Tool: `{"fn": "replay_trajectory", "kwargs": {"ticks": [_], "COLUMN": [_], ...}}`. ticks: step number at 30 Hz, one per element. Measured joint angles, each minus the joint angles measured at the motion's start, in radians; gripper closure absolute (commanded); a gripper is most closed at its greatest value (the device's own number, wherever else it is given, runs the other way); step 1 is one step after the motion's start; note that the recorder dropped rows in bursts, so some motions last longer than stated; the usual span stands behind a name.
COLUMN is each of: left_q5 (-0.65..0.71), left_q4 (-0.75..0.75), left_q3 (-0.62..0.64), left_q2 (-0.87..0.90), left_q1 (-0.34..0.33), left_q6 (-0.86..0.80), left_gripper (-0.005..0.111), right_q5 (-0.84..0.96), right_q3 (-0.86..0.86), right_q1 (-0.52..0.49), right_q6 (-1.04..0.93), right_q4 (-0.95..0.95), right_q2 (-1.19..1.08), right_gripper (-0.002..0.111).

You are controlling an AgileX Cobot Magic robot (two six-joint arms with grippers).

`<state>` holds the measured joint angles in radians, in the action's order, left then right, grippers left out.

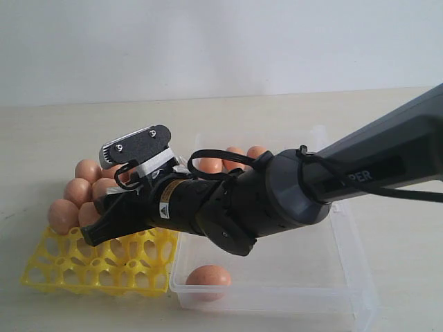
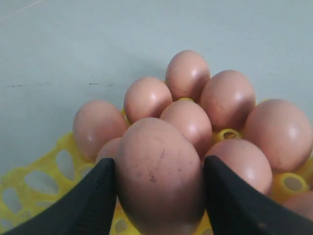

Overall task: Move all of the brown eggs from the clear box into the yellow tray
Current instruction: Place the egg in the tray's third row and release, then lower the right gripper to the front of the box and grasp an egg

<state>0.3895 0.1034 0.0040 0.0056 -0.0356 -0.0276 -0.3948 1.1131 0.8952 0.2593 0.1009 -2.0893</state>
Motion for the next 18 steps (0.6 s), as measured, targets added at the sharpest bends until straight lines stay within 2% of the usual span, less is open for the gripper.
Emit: {"fn": "replay_trajectory", "kwargs": {"ticks": [1,2,3,4,7,9,13,15,18], "left_q5": [0.0,0.0,0.0,0.0,0.0,0.0,0.0,0.0,0.0], "left_q4": [0.0,0.0,0.0,0.0,0.0,0.0,0.0,0.0,0.0], "left_q3": [0.0,0.0,0.0,0.0,0.0,0.0,0.0,0.0,0.0], "left_q2": [0.0,0.0,0.0,0.0,0.0,0.0,0.0,0.0,0.0], "left_q1": [0.0,0.0,0.0,0.0,0.0,0.0,0.0,0.0,0.0], "left_q6": [0.0,0.0,0.0,0.0,0.0,0.0,0.0,0.0,0.0], "left_gripper": [0.107,0.107,0.107,0.107,0.107,0.107,0.107,0.107,0.107], "right_q5": [0.01,0.032,0.046,0.075,0.164,0.304,0.661,0.884,1.083], "right_q3": [0.0,0.0,0.0,0.0,0.0,0.0,0.0,0.0,0.0], "right_q1": [0.0,0.0,0.0,0.0,0.0,0.0,-0.024,-0.041,-0.054], "right_q6": [0.0,0.002,0.002,0.0,-0.055,-0.152,-0.24,-0.249,-0.259], "right_q4": [0.0,0.002,0.002,0.002,0.002,0.002,0.005,0.005,0.005], "right_q2": [0.0,0.0,0.0,0.0,0.032,0.141,0.363,0.421,0.437], "right_gripper": [0.036,0.03,0.03,0.032,0.05,0.058,0.059,0.059,0.059]}}
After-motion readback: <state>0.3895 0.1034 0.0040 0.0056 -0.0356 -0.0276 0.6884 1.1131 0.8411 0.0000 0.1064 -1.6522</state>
